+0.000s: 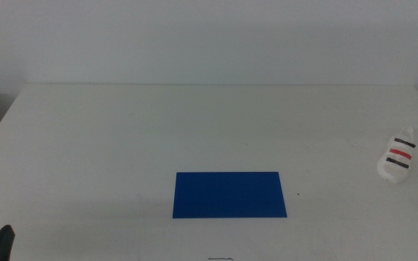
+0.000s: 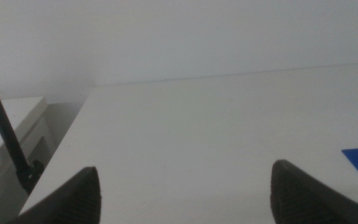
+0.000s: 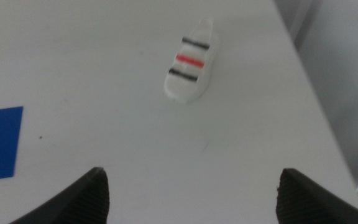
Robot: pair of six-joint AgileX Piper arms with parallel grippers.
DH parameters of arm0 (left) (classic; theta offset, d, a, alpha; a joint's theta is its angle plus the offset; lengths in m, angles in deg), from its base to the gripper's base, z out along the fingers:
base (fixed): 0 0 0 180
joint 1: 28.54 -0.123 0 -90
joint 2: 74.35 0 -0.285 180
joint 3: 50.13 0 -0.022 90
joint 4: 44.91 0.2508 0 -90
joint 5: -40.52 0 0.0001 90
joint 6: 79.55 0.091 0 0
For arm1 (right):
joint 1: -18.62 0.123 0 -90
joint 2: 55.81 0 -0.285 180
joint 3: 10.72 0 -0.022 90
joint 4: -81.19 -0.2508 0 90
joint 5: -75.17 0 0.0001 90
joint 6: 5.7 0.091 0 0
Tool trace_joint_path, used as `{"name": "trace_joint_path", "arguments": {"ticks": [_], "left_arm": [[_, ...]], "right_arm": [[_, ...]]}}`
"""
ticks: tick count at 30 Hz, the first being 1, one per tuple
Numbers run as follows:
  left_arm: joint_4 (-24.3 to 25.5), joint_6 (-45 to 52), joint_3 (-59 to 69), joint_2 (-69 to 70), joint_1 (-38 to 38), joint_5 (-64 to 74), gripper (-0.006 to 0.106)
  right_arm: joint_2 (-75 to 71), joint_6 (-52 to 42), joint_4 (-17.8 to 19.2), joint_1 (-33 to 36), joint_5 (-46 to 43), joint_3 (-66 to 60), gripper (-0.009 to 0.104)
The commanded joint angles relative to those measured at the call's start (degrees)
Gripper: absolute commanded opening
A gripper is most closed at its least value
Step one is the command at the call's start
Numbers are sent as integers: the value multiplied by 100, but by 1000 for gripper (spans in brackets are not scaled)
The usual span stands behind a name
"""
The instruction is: Use one arm to grab the shoe from the table and place it on the mat.
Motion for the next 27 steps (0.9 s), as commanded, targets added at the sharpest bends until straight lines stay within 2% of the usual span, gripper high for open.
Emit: {"name": "trace_joint_path", "arguments": {"ticks": [1,5,9,14,17,27], "left_arm": [[-49,-84,-19,109,33,-480,94],[-49,-84,-19,109,33,-480,94],[-49,-84,-19,109,33,-480,94],[-49,-84,-19,109,33,-480,94],[-49,-84,-19,109,33,-480,94],[-49,-84,-19,109,33,-480,94]], "right_arm": [[427,179,-75,22,-53,462,91],[1043,769,-288,22,616,953,91],[1658,790,-413,22,1135,1413,91],[2083,861,-551,22,955,1591,91],[2190,875,-821,22,961,1591,91],[2695,872,-732,22,1158,1591,91]]}}
